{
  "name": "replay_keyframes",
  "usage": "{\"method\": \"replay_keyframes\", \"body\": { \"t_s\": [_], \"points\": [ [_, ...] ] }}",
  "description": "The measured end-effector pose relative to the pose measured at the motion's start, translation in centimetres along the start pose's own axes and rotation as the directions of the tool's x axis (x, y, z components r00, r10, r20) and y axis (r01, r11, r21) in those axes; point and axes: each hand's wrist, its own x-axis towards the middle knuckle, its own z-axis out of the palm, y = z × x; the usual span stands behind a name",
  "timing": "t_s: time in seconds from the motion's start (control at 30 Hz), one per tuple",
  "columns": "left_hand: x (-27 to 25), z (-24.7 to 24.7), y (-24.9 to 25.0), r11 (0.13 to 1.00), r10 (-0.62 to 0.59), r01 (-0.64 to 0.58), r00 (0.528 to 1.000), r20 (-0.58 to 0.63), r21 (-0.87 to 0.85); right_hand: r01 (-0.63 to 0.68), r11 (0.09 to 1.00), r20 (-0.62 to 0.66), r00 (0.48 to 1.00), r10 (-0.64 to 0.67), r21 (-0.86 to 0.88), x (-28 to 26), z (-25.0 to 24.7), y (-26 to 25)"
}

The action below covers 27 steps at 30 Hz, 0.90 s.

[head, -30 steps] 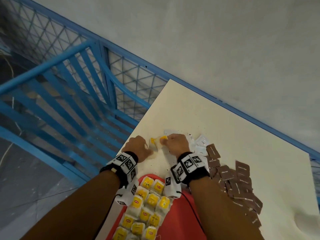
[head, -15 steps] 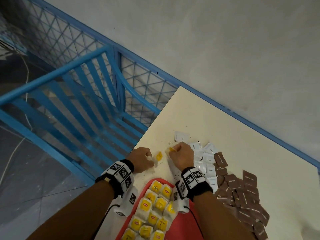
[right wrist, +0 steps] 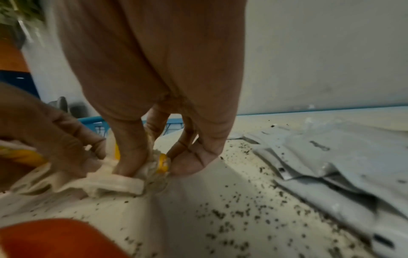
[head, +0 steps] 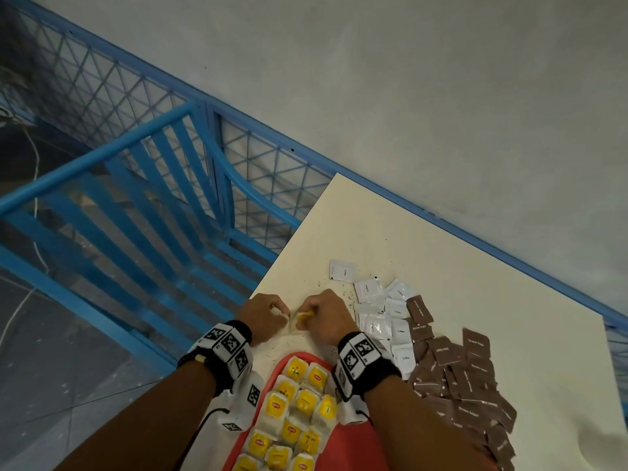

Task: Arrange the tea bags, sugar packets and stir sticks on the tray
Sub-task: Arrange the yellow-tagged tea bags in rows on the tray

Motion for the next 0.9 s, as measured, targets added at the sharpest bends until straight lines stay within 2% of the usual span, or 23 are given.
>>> {"method": "replay_keyframes", "body": {
  "t_s": [0.13,0.23,0.3,0.37,0.43,0.53,0.63,0.7,0.77,0.83,0.9],
  "points": [
    [-1.0,-0.7,0.9,0.999,-0.022,0.021,1.000,-0.022,-0.039,-0.042,0.998,-0.038,0.998,0.044,0.050,-0.4,0.1,0.0],
    [-2.1,-2.3,1.8,0.965,-0.103,0.101,0.995,0.005,-0.242,-0.053,0.979,-0.096,0.993,0.073,0.197,-1.8,-2.5,0.3],
    [-3.1,-3.4,3.1,0.890,-0.149,0.147,0.988,0.028,-0.432,-0.037,0.956,-0.128,0.989,0.077,0.290,-3.8,-5.5,-0.4],
    [-4.5,-3.8,4.7,0.779,-0.141,0.152,0.988,0.066,-0.608,0.004,0.932,-0.140,0.989,0.050,0.362,-6.5,-8.6,-1.7],
    [-6.2,-3.4,6.3,0.666,-0.118,0.165,0.986,0.116,-0.728,0.047,0.936,-0.127,0.992,-0.002,0.348,-10.2,-11.1,-3.3],
    [-9.1,-1.3,7.5,0.524,-0.105,0.237,0.971,0.214,-0.818,0.110,0.938,-0.016,0.994,-0.110,0.328,-16.4,-13.1,-6.0],
    [-13.0,2.1,7.9,0.418,-0.081,0.383,0.919,0.386,-0.824,0.124,0.903,0.120,0.975,-0.189,0.412,-21.3,-13.0,-7.8],
    [-15.8,4.6,8.1,0.362,0.003,0.481,0.856,0.517,-0.798,0.144,0.929,0.187,0.958,-0.216,0.340,-23.2,-11.6,-7.8],
    [-18.0,6.8,7.7,0.286,0.082,0.558,0.795,0.601,-0.779,0.178,0.979,0.188,0.963,-0.194,0.100,-24.3,-9.7,-6.7],
    [-19.6,8.5,7.2,0.226,0.137,0.602,0.758,0.637,-0.765,0.140,0.987,0.176,0.976,-0.126,-0.074,-25.2,-8.1,-5.4],
    [-21.1,9.5,7.1,0.254,0.184,0.598,0.742,0.645,-0.760,0.115,0.983,0.162,0.983,-0.091,-0.143,-26.4,-7.2,-4.6]
  ]
}}
